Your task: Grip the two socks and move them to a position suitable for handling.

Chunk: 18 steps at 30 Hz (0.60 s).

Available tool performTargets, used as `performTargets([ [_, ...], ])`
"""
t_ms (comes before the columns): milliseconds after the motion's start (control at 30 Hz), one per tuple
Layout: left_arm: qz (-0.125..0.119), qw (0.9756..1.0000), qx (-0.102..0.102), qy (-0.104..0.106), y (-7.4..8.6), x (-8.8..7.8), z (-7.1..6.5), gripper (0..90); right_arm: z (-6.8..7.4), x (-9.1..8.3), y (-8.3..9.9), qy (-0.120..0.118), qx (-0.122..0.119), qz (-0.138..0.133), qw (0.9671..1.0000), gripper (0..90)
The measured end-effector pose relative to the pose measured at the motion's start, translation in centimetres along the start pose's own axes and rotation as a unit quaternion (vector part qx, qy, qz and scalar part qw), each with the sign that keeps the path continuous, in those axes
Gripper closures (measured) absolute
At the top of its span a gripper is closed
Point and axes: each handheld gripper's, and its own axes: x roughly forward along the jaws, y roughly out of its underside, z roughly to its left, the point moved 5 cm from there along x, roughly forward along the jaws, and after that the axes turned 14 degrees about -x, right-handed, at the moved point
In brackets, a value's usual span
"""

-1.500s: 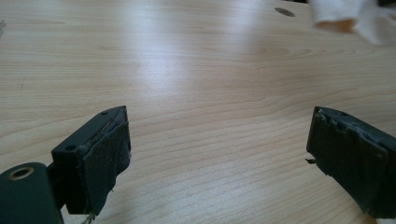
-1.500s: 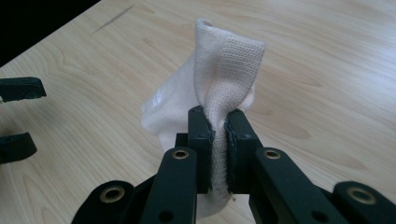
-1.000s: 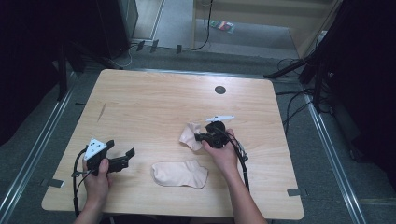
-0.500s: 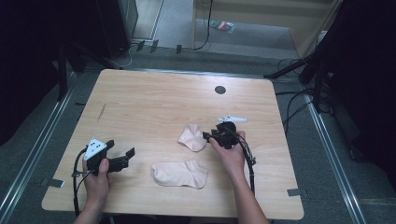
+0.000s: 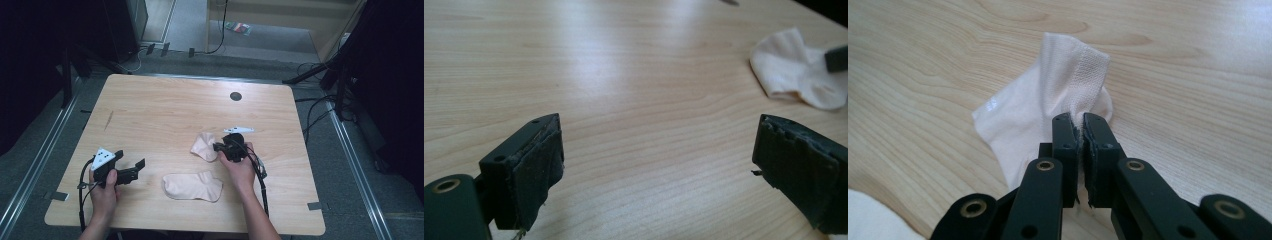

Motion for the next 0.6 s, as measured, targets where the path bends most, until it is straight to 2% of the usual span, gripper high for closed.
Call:
performTargets([
  [67, 0.013, 0.9998, 0.011, -0.011, 0.0, 0.4, -0.3, 6.3, 0.5, -0.4, -0.7, -0.004, -0.01, -0.004, 0.9999, 86.1],
  [100, 0.02, 0.9997, 0.011, -0.008, -0.1, 0.7, -0.5, 6.4, 0.7, -0.7, -1.1, -0.006, -0.015, -0.008, 0.9998, 86.2],
  [167, 0.039, 0.999, 0.009, 0.018, -0.2, 1.4, -1.3, 6.4, 1.4, -1.3, -2.5, -0.012, -0.025, -0.013, 0.9995, 86.1],
  [200, 0.045, 0.9986, 0.013, 0.027, -0.2, 1.8, -1.9, 6.4, 1.4, -1.3, -2.5, -0.012, -0.025, -0.013, 0.9995, 86.1],
  [233, 0.05, 0.9981, 0.021, 0.03, -0.4, 2.2, -2.4, 8.1, 1.6, -1.4, -2.9, -0.011, -0.026, -0.013, 0.9995, 86.0],
  [267, 0.053, 0.9977, 0.029, 0.031, -0.5, 2.7, -2.9, 13.5, 1.8, -1.6, -3.4, -0.011, -0.03, -0.015, 0.9994, 86.0],
  [433, 0.074, 0.9931, 0.048, 0.077, -1.3, 4.5, -5.2, 15.7, 3.1, -2.1, -5.8, -0.025, -0.04, -0.027, 0.9985, 86.0],
  [533, 0.093, 0.9884, 0.063, 0.102, -1.5, 5.7, -6.2, 15.6, 3.5, -2.0, -6.4, -0.03, -0.042, -0.032, 0.9982, 86.0],
  [600, 0.11, 0.9858, 0.059, 0.112, -1.5, 6.7, -6.7, 16.0, 3.8, -1.9, -6.8, -0.034, -0.043, -0.032, 0.998, 86.0],
])
